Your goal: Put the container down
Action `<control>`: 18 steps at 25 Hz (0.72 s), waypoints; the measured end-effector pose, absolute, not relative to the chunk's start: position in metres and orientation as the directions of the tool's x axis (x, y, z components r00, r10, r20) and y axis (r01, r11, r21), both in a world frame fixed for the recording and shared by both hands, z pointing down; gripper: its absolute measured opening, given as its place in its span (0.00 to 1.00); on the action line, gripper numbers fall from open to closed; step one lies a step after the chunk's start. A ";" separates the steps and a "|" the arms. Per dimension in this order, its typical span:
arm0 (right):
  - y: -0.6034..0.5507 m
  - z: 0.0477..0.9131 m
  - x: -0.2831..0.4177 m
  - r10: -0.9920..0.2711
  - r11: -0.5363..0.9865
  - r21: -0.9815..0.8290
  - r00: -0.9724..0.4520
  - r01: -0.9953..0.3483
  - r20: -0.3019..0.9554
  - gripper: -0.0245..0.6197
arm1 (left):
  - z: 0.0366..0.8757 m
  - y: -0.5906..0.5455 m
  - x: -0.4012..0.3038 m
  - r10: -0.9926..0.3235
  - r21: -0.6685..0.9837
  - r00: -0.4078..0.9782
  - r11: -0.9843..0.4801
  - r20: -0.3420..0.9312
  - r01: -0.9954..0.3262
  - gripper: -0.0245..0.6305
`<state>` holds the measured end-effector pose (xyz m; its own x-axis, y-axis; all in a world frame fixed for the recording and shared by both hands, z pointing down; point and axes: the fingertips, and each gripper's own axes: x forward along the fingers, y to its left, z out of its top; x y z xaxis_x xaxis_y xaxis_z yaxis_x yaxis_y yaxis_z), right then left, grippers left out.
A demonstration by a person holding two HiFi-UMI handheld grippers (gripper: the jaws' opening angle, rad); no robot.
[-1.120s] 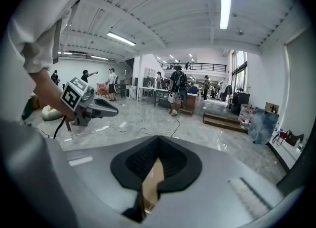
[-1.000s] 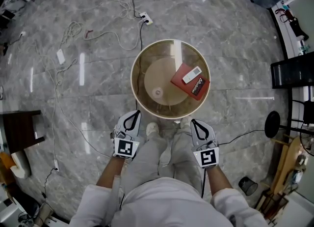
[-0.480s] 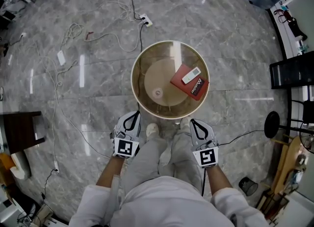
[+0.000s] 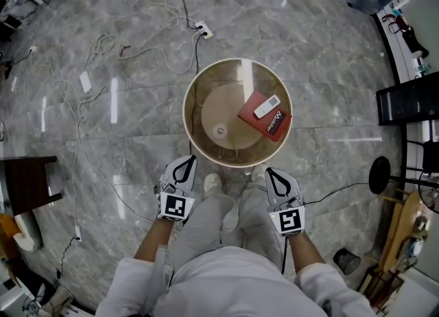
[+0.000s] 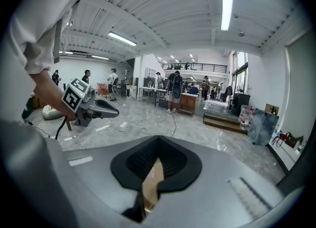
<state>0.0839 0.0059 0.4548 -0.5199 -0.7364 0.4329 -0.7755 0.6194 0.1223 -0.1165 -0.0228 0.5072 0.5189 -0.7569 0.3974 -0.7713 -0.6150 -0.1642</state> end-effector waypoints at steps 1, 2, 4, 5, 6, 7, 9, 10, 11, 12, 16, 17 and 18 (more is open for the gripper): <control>0.006 0.455 0.084 -0.736 0.620 0.123 -0.521 -0.775 0.432 0.05 | 0.508 -0.022 -0.117 -0.757 -0.165 0.518 -0.614 0.398 -0.772 0.04; 0.006 0.455 0.084 -0.736 0.621 0.124 -0.521 -0.774 0.432 0.05 | 0.508 -0.022 -0.117 -0.758 -0.165 0.517 -0.614 0.398 -0.772 0.04; 0.007 0.455 0.084 -0.735 0.622 0.125 -0.522 -0.773 0.432 0.05 | 0.509 -0.022 -0.116 -0.758 -0.165 0.518 -0.614 0.398 -0.772 0.04; 0.007 0.455 0.084 -0.736 0.622 0.124 -0.522 -0.773 0.432 0.05 | 0.509 -0.021 -0.116 -0.757 -0.165 0.518 -0.615 0.399 -0.771 0.04; 0.006 0.455 0.083 -0.736 0.621 0.124 -0.522 -0.774 0.431 0.05 | 0.510 -0.021 -0.117 -0.756 -0.164 0.518 -0.615 0.401 -0.771 0.04; 0.006 0.455 0.083 -0.737 0.620 0.123 -0.521 -0.775 0.431 0.05 | 0.510 -0.021 -0.117 -0.756 -0.163 0.517 -0.615 0.402 -0.771 0.04; 0.006 0.455 0.083 -0.737 0.620 0.123 -0.522 -0.775 0.429 0.05 | 0.511 -0.021 -0.117 -0.755 -0.163 0.517 -0.615 0.403 -0.772 0.04; 0.006 0.454 0.082 -0.737 0.621 0.124 -0.523 -0.774 0.429 0.05 | 0.511 -0.021 -0.117 -0.755 -0.164 0.517 -0.616 0.404 -0.771 0.04; 0.007 0.454 0.082 -0.737 0.621 0.124 -0.523 -0.774 0.429 0.05 | 0.511 -0.020 -0.117 -0.754 -0.164 0.517 -0.616 0.405 -0.770 0.04; 0.007 0.454 0.082 -0.737 0.621 0.124 -0.523 -0.774 0.428 0.05 | 0.511 -0.020 -0.117 -0.754 -0.165 0.517 -0.617 0.406 -0.770 0.04; 0.007 0.452 0.083 -0.739 0.620 0.126 -0.522 -0.774 0.426 0.05 | 0.510 -0.020 -0.115 -0.754 -0.167 0.518 -0.618 0.405 -0.768 0.04; 0.007 0.453 0.084 -0.739 0.620 0.127 -0.521 -0.774 0.428 0.05 | 0.510 -0.021 -0.115 -0.753 -0.167 0.518 -0.618 0.406 -0.768 0.04; 0.006 0.452 0.084 -0.739 0.620 0.128 -0.521 -0.774 0.428 0.05 | 0.510 -0.021 -0.115 -0.752 -0.167 0.518 -0.619 0.407 -0.768 0.04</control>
<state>0.0839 0.0062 0.4523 -0.5207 -0.7385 0.4284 -0.7743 0.6199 0.1276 -0.1146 -0.0212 0.5102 0.5183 -0.7522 0.4068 -0.7675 -0.6190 -0.1666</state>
